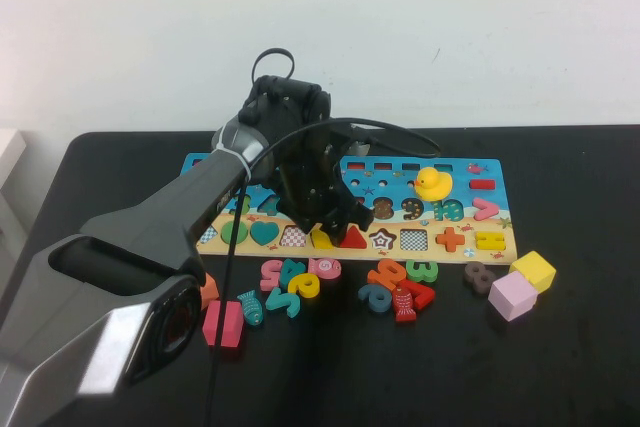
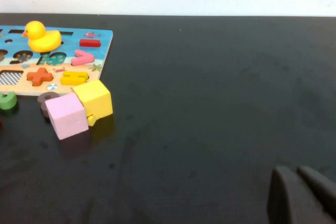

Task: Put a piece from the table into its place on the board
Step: Place the "Pentagon" into the hole of the Pentagon

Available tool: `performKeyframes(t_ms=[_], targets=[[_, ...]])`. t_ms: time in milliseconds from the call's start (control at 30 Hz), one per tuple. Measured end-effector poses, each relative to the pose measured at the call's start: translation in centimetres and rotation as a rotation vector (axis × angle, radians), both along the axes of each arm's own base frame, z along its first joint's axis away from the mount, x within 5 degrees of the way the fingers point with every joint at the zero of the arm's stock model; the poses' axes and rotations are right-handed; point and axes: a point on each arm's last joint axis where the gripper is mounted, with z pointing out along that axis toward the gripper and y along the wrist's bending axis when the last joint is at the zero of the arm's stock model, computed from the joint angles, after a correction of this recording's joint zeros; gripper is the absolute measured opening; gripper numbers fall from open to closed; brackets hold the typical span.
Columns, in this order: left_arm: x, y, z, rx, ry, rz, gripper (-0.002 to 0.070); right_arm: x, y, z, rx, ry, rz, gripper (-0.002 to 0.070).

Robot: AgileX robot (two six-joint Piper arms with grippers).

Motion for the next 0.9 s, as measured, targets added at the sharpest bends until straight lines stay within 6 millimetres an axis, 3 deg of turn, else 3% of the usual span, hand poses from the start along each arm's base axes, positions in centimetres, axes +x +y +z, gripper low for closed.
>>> performKeyframes(t_ms=[600,900], targets=[[0.05,0.27,-0.04,0.031,-0.007,-0.004,0.0383,0.0,0.0,0.0,0.0,0.0,0.0,0.0019],[0.61,0.04,0.14,0.005,-0.07,0.0,0.0296,0.0,0.0,0.0,0.0,0.0,0.0,0.0019]])
